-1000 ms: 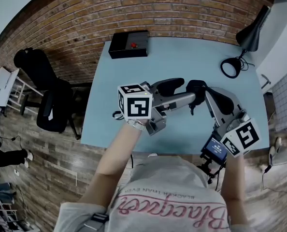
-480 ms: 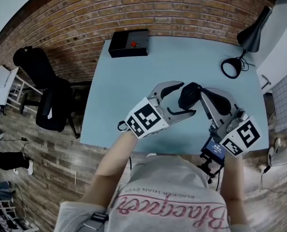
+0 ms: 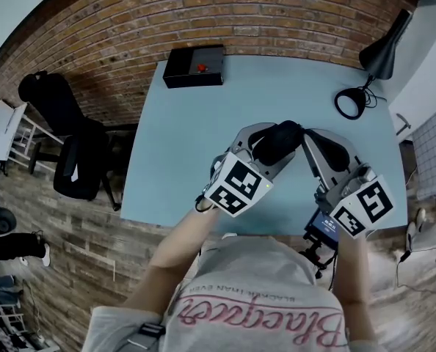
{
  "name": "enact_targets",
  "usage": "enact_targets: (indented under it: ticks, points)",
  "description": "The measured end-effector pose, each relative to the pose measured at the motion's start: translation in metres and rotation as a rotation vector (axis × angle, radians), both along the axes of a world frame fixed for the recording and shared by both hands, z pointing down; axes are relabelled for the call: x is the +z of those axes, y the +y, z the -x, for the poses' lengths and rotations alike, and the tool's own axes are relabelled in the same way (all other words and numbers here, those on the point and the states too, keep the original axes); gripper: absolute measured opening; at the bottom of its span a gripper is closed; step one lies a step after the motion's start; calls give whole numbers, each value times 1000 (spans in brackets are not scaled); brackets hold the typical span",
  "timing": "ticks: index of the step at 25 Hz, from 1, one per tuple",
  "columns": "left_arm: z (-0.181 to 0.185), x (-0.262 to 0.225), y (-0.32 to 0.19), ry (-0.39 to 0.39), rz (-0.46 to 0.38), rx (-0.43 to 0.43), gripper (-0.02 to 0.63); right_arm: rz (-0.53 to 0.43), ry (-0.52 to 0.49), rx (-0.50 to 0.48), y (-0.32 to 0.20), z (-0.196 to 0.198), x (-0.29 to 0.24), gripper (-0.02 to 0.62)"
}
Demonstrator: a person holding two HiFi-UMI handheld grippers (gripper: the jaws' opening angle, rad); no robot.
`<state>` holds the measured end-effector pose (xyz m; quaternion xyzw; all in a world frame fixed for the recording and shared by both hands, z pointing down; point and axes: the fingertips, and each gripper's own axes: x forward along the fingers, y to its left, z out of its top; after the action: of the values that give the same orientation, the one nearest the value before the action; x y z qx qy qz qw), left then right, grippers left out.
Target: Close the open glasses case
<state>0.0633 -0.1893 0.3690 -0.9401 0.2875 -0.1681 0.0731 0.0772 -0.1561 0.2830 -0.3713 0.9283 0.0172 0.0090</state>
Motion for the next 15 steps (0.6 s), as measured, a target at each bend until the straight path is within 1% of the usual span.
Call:
enact_targets:
  ticks: [3,6,10,13,15]
  points:
    - [4,0,-4,-121,-23,-15,259,-41,81,31,1,1,0,18]
    - [5,1,-7,-192,-16,-17,256,-87,144,37,4,4,-2,18]
    - [6,1,-12,-246,-11,-32,255,-132,189,19,7,11,-7,18]
    - [7,5,-13,-273,6,-26,255,-194,225,-14,17,31,-14,19]
    - [9,7,-14,-282,19,-25,255,-208,276,-33,21,42,-11,20]
